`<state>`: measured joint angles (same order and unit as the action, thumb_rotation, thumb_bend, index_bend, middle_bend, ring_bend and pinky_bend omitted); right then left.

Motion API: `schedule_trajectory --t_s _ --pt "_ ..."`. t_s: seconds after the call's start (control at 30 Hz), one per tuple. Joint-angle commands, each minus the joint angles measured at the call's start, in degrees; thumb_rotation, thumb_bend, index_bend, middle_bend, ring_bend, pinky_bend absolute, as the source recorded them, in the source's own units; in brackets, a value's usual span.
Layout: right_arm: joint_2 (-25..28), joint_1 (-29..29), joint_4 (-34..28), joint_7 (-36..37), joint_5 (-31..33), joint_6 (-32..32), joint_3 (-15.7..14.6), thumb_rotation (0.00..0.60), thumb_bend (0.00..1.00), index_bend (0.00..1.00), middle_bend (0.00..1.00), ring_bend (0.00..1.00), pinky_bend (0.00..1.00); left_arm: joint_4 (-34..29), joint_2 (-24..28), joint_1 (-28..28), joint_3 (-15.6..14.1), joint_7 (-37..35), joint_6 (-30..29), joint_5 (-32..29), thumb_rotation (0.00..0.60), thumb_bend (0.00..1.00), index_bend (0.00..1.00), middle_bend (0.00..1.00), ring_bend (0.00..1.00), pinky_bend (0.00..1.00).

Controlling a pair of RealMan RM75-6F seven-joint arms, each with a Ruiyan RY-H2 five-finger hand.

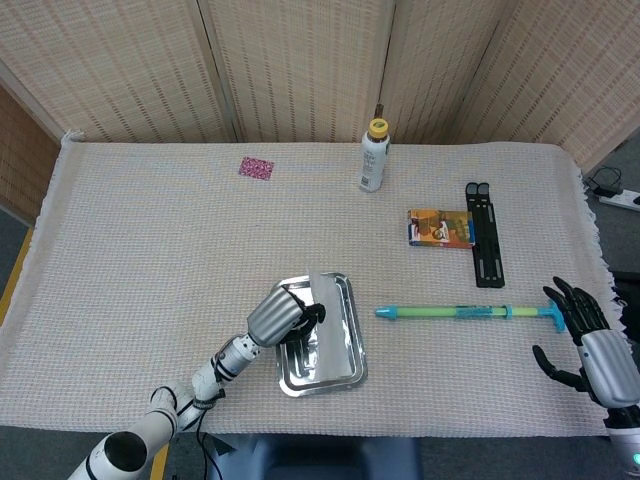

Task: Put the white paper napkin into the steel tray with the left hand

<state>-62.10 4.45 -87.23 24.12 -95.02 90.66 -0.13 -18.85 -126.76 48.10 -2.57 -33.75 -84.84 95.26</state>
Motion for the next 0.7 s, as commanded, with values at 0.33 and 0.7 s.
schedule_trajectory --t_s 0.33,0.7 --pt "-0.1 -0.3 -0.5 -1.0 -0.3 0.2 -0.1 0.600 0.44 0.00 0.00 0.00 0.00 4.3 -2.0 -3.5 -1.4 -1.1 3.6 0.3 0.600 0.68 0.60 1.00 0.97 1.00" --pt "-0.2 0.1 -0.2 -0.4 0.0 -0.6 0.1 0.600 0.44 0.00 0.00 0.00 0.00 5.9 -1.6 -4.2 -1.5 -0.1 5.0 0.0 0.600 0.69 0.59 1.00 0.97 1.00"
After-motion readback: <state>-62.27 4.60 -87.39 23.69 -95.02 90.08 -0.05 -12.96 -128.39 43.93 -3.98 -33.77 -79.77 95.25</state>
